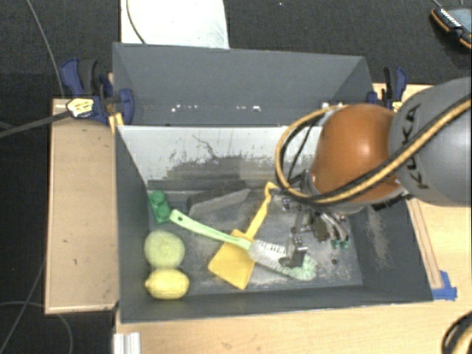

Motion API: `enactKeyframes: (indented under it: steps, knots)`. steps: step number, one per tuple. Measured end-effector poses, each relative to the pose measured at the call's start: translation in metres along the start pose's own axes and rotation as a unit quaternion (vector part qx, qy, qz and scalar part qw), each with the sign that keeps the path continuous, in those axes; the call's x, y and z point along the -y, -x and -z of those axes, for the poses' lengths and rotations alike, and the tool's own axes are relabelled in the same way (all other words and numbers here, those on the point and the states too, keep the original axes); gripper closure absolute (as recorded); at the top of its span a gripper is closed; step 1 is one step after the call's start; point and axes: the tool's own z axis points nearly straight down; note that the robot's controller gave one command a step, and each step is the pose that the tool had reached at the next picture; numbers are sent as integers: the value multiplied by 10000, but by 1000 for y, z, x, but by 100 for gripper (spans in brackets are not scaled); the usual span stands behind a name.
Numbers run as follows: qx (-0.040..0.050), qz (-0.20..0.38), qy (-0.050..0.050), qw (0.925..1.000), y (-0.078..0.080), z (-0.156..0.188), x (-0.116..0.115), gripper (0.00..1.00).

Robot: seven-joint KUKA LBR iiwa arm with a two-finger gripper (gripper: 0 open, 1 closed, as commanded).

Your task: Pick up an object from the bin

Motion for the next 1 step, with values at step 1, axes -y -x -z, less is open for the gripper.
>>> enactKeyframes:
  steps: [1]
  knots:
    - [-68, -2181, -18, 9759, -11, -38, 31, 0]
